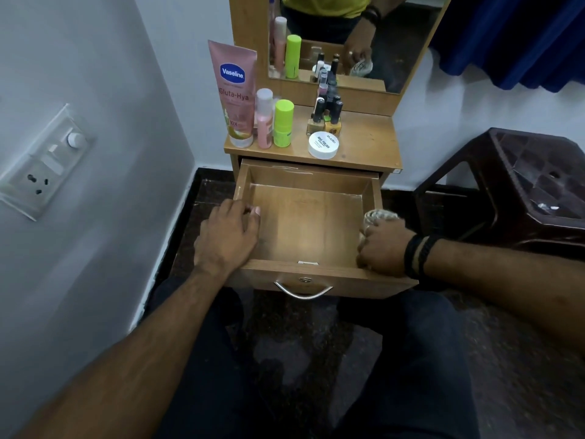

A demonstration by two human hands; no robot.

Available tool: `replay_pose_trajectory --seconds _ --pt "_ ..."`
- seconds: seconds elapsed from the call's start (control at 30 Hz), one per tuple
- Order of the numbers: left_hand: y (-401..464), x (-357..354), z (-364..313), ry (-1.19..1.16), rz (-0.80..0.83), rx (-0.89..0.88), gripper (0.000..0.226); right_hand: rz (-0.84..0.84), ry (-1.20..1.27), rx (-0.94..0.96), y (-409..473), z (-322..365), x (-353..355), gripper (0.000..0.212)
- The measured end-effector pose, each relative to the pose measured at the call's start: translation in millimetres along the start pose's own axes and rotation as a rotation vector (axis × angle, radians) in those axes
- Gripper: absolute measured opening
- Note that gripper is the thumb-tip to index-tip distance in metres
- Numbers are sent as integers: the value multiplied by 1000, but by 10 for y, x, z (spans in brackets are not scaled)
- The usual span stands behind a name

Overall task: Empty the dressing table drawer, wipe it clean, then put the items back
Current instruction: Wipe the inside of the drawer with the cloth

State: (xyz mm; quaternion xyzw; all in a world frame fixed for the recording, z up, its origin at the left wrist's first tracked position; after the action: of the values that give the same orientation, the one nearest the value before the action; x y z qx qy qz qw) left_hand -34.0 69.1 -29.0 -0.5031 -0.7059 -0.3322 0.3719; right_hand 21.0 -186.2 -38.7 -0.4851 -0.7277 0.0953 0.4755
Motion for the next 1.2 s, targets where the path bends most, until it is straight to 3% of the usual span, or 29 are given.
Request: replay_pose_trajectory --seconds 0.17,0.4,0.47,0.53,0.63,0.7,0.8,0.87,0.93,1.0,1.1,1.2 --pt "-7 -2 -21 7 -5 -2 49 190 7 44 151 -73 -26 37" --pt "-16 29 -14 16 -6 12 47 208 190 -414 717 -772 -16 58" --pt "-14 34 -23 15 -9 10 47 166 119 -391 722 -690 -11 52" --pt "-16 34 -6 12 -12 14 48 202 66 -253 720 -455 -60 47" --pt "-22 45 -25 10 -21 2 47 443 137 -29 646 -89 -268 29" --pt "-28 45 -25 10 -20 3 47 537 119 12 616 12 -330 27" --pt "-28 35 -11 8 -16 9 48 485 105 -28 655 -81 -225 33" --pt "-28 21 -23 5 -9 8 48 384 203 -164 756 -325 -107 40" --pt "-27 36 -15 9 -2 13 47 349 159 -352 826 -613 -47 66" --pt "-28 38 -25 10 1 16 46 359 80 -422 886 -716 -99 83" --pt "-30 46 -28 17 -1 11 46 300 111 -267 866 -427 -63 52" --pt "-23 42 -25 14 0 13 47 424 228 -62 805 -2 -155 22"
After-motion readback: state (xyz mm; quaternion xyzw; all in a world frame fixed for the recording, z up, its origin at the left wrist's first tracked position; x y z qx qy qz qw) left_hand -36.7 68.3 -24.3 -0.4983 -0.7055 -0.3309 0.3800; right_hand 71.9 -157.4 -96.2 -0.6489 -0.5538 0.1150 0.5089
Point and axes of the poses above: each hand's wrist, its own y-axis towards the middle knuckle, its own x-axis out of the back of the hand, z = x × y, the point moved 10 cm from there along y, towards the middle knuckle, and after that the axes turned 5 degrees about -x, right-handed, at the moved point
